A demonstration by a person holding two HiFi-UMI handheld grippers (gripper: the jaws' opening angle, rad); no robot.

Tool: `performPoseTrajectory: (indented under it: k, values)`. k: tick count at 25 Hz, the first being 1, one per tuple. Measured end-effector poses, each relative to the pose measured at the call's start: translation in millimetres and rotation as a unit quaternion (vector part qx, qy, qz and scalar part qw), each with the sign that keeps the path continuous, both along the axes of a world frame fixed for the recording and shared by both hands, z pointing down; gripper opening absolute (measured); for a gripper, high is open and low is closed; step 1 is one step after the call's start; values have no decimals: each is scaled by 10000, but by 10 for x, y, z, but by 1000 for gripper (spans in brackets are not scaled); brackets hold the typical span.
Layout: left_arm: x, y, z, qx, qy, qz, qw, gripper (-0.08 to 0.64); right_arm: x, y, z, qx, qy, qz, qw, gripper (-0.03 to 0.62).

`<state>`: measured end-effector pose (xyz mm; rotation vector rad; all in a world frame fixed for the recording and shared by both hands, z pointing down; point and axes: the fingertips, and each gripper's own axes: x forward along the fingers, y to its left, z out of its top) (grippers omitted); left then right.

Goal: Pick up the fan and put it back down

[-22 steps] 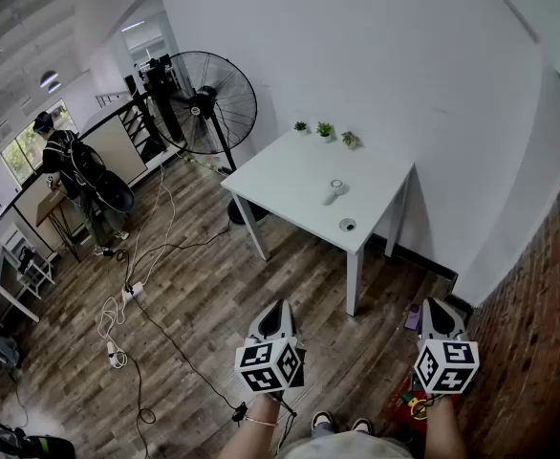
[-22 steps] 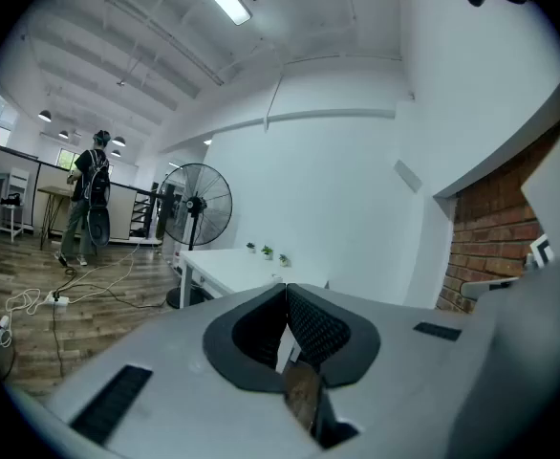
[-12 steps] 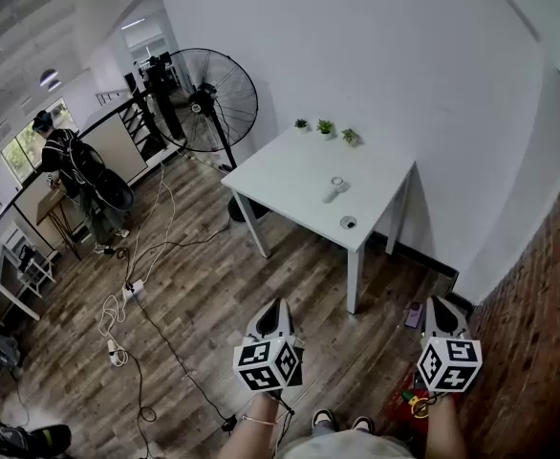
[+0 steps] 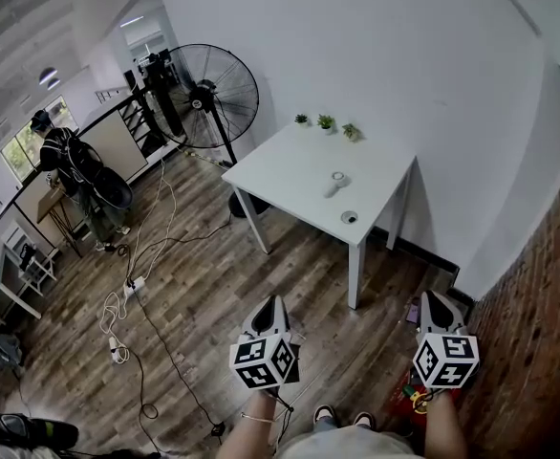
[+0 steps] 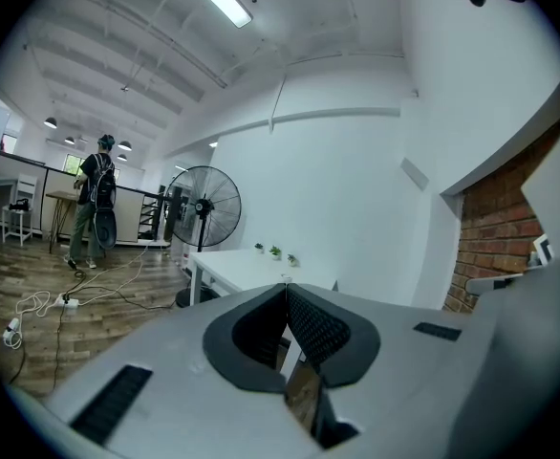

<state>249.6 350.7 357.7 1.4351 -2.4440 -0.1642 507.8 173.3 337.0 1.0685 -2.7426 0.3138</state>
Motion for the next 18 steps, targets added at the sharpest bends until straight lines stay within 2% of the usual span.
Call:
performPoseTrajectory:
  k: [13, 18]
  values:
    - [-205, 221, -53, 78, 8, -199, 9998, 12, -148, 107, -113, 192, 26, 41, 9998, 3]
    - [-293, 256, -35, 106, 26, -310, 9995, 12, -213, 106, -111, 221, 41, -27, 9997, 36]
